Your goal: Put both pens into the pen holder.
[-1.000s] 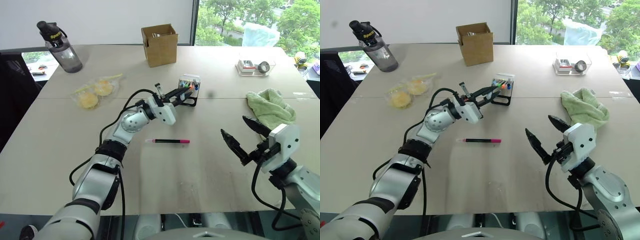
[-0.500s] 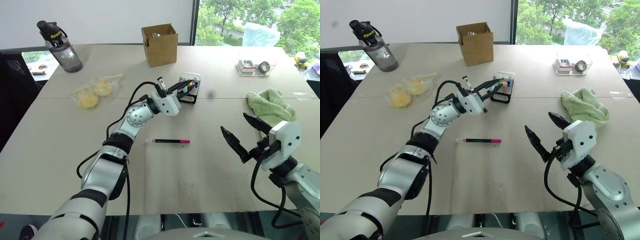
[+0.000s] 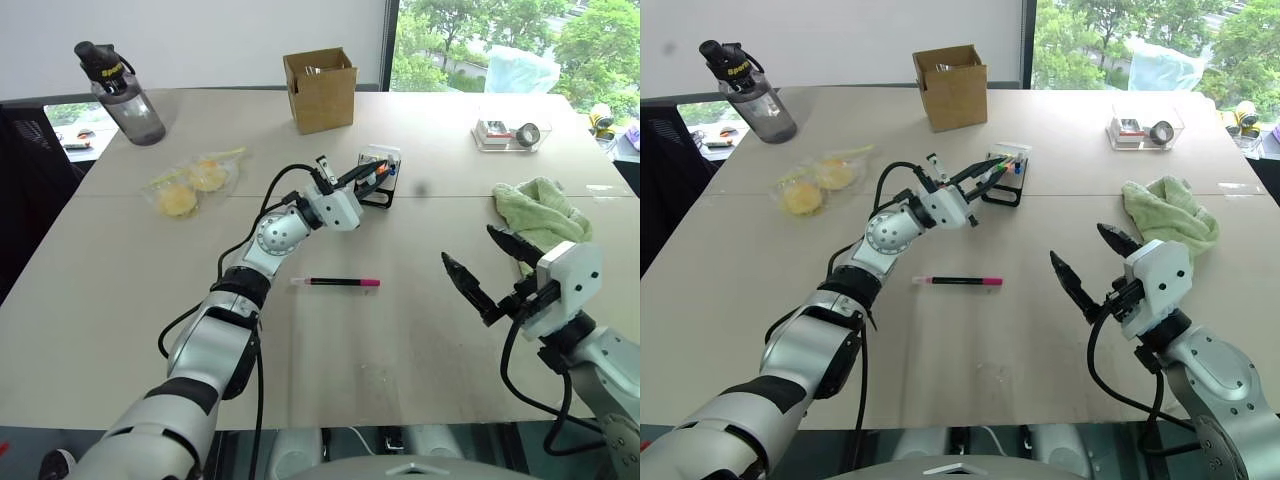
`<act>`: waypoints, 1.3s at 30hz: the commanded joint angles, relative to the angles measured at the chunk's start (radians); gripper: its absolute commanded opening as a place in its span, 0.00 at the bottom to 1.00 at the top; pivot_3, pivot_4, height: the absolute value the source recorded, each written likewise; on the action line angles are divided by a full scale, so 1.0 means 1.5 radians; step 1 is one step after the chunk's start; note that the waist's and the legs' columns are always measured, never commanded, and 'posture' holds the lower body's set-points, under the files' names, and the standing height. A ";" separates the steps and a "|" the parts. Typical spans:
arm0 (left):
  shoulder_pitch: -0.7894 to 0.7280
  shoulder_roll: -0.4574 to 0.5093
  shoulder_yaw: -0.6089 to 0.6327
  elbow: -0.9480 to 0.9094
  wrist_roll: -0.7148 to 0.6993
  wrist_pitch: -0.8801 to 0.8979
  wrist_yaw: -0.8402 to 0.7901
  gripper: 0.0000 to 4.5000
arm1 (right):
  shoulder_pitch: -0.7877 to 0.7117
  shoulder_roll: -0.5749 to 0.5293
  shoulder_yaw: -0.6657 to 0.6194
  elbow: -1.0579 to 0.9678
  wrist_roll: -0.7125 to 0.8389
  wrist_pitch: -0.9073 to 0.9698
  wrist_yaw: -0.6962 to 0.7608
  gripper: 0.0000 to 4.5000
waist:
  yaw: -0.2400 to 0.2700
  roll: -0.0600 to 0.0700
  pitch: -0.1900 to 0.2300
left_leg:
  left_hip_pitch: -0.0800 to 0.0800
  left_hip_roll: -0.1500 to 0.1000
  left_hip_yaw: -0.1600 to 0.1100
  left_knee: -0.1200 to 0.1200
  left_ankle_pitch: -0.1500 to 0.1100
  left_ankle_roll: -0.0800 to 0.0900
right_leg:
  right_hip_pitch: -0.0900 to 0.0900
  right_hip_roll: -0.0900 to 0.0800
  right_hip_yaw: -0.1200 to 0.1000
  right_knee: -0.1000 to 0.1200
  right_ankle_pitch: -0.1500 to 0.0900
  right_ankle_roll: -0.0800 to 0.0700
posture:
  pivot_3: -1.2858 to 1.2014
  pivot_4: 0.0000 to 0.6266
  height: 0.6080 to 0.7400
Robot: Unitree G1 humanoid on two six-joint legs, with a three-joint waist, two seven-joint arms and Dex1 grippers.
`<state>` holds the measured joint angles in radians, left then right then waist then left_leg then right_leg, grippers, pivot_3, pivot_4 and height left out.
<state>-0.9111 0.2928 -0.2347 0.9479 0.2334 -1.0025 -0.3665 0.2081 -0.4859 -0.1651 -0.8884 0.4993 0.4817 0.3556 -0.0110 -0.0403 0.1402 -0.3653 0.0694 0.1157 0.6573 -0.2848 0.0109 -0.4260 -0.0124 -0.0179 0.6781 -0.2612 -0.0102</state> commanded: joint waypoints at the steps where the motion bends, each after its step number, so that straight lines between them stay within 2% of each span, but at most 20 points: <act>1: -0.036 -0.011 0.013 0.028 0.007 0.005 0.034 0.00 | -0.008 -0.003 -0.002 -0.023 0.003 -0.005 0.000 0.94 | 0.000 0.000 0.000 | 0.000 0.000 0.000 0.000 0.000 0.000 | 0.000 0.000 0.000 0.000 0.000 0.000 | 0.52 0.24 0.97; 7: -0.069 -0.021 0.010 0.084 0.027 0.011 0.073 0.00 | -0.006 0.000 0.001 -0.028 0.000 -0.004 -0.006 0.94 | -0.001 0.000 0.000 | -0.001 0.000 -0.001 0.001 0.000 0.000 | 0.000 0.000 0.000 0.000 0.000 0.000 | 0.52 0.24 0.97; 19: -0.100 -0.035 0.006 0.150 0.033 0.026 0.072 0.00 | -0.011 0.001 0.009 -0.033 -0.003 -0.002 -0.017 0.94 | 0.000 0.000 0.000 | -0.005 0.000 -0.004 0.006 0.000 0.000 | 0.000 0.000 -0.005 0.000 0.001 -0.002 | 0.52 0.24 0.97; 28: -0.104 -0.033 0.013 0.156 0.036 0.029 0.097 0.92 | -0.011 0.005 0.016 -0.033 -0.004 -0.002 -0.025 0.95 | 0.000 0.000 0.000 | -0.009 -0.001 -0.010 0.009 0.000 0.000 | 0.000 -0.001 -0.011 0.000 0.001 -0.002 | 0.52 0.24 0.97; 29: -0.103 -0.032 0.013 0.156 0.036 0.032 0.102 0.99 | -0.011 0.005 0.018 -0.033 -0.005 -0.003 -0.026 0.95 | 0.000 0.000 0.000 | -0.009 -0.001 -0.010 0.009 0.000 0.000 | 0.000 -0.001 -0.011 0.000 0.001 -0.002 | 0.52 0.24 0.97; 39: -0.083 -0.027 0.016 0.143 0.030 0.033 0.106 0.99 | -0.020 0.004 0.027 -0.023 -0.009 -0.004 -0.025 0.95 | 0.000 0.000 0.000 | -0.010 -0.002 -0.012 0.009 0.000 0.000 | 0.000 -0.002 -0.012 0.000 0.001 -0.002 | 0.52 0.24 0.97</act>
<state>-1.0349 0.2494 -0.2315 1.1908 0.2900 -0.9457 -0.2187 0.1876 -0.4811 -0.1217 -0.8951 0.4878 0.4842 0.3197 -0.0106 -0.0403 0.1402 -0.3801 0.0663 0.0980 0.6707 -0.2848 0.0112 -0.4263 -0.0149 -0.0365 0.6784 -0.2594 -0.0132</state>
